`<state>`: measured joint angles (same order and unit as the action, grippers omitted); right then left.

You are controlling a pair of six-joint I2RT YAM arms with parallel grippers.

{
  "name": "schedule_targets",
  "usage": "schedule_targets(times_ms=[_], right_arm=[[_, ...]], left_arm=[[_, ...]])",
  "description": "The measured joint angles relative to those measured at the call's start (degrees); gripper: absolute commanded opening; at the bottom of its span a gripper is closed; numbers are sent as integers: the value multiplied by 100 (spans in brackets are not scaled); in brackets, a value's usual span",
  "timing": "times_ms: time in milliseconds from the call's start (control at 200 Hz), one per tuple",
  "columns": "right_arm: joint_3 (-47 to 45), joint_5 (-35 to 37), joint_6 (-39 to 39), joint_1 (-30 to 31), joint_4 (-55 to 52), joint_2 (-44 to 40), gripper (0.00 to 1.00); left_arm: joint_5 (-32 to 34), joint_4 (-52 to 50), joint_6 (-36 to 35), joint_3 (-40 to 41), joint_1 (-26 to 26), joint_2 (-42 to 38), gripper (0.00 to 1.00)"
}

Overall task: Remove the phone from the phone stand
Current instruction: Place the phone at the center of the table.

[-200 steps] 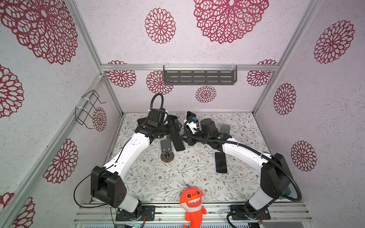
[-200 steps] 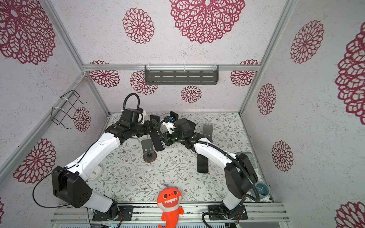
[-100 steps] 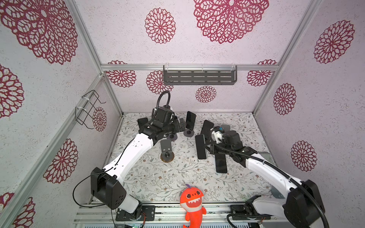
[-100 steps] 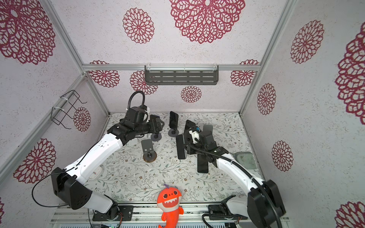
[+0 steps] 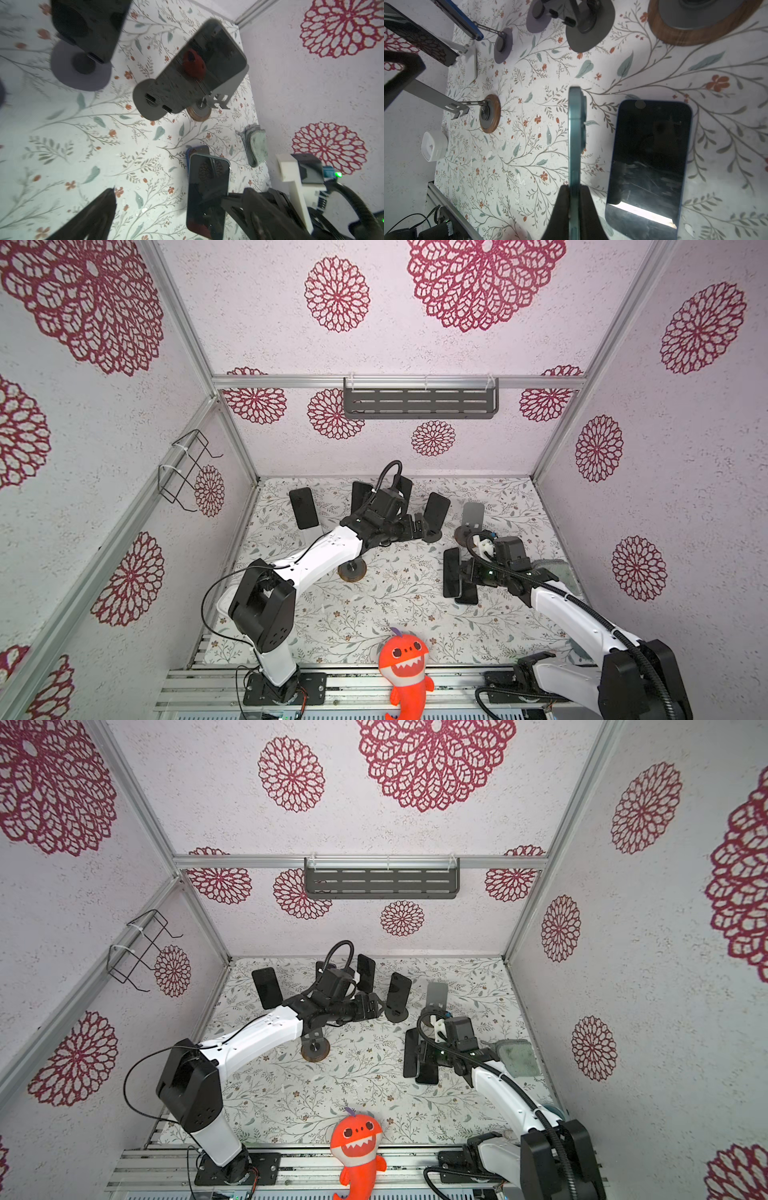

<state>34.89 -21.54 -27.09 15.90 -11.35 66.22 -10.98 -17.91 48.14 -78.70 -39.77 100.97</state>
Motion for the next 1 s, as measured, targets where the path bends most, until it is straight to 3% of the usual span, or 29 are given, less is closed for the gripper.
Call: schedule_targets(times_ms=[450,671,1001], right_arm=[[-271,-273,-70,-39,660,479,5],[-271,-291,-212,-39,828,717,15],[-286,-127,-278,-39,813,901,19]], left_arm=[[-1027,1001,839,275,-179,737,98],[-1110,1008,1010,295,-188,894,98],[-1130,1130,1239,369,-271,1016,98]])
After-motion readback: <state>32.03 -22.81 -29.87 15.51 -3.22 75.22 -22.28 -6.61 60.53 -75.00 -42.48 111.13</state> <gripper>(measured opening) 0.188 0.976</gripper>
